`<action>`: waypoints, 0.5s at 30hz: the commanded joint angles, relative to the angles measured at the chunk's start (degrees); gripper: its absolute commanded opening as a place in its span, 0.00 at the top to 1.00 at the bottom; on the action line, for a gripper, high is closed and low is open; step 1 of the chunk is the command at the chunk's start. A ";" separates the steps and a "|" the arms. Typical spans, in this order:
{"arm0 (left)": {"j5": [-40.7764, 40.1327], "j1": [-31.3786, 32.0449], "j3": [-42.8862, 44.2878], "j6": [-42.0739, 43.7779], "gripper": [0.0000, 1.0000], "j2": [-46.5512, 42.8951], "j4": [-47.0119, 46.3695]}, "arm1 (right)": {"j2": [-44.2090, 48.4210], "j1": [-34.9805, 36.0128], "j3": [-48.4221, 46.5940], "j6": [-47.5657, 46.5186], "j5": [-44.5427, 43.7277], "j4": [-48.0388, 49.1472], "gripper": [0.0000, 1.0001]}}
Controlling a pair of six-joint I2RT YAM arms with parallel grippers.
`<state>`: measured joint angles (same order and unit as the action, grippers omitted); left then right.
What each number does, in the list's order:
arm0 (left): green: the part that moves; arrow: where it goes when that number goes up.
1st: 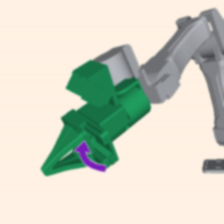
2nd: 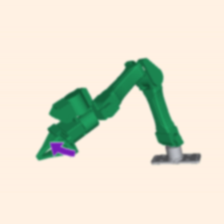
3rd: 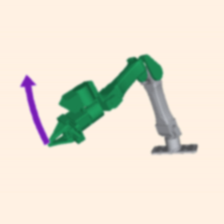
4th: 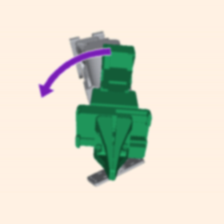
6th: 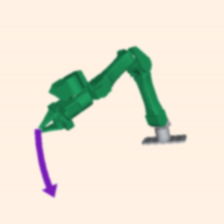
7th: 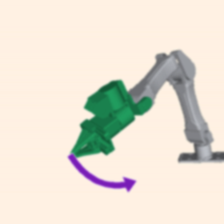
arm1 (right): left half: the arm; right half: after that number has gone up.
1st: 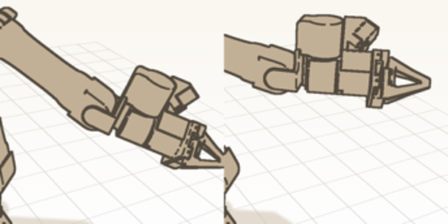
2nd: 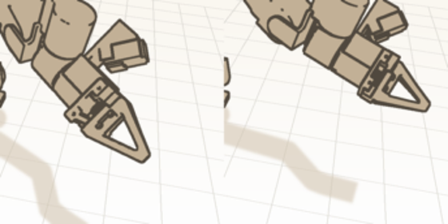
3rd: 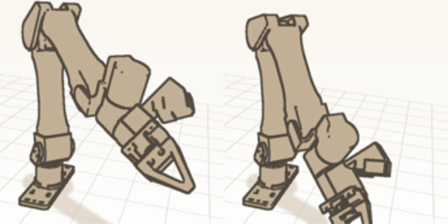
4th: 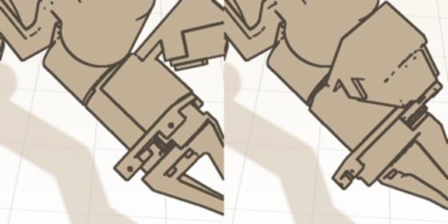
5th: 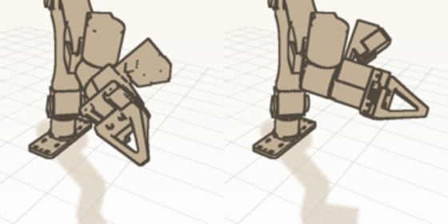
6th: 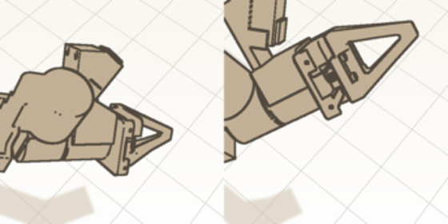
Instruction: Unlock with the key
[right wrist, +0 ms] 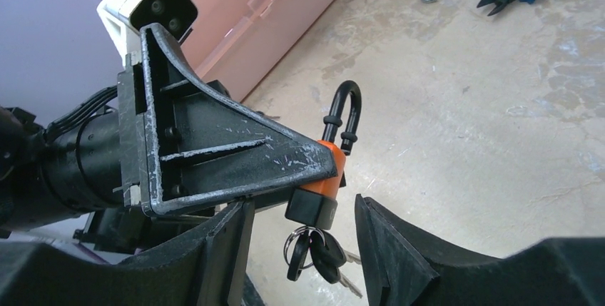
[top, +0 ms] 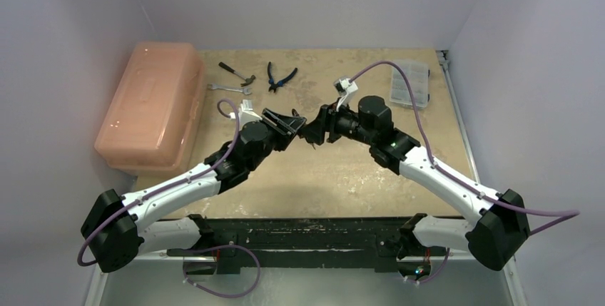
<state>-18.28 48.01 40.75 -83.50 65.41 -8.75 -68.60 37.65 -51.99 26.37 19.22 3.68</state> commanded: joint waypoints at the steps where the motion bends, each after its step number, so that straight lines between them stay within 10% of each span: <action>1: 3.23 1.14 2.43 -0.73 1.00 -0.57 -1.96 | 0.98 2.23 -0.10 3.56 -11.11 7.98 0.39; 15: 2.18 1.13 1.70 -2.47 1.00 -1.24 -1.98 | 0.27 10.40 8.62 8.74 -32.21 22.14 0.40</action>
<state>-21.69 47.57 40.75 -85.06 65.41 -6.79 -68.51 46.33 -45.60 33.19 -2.37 12.95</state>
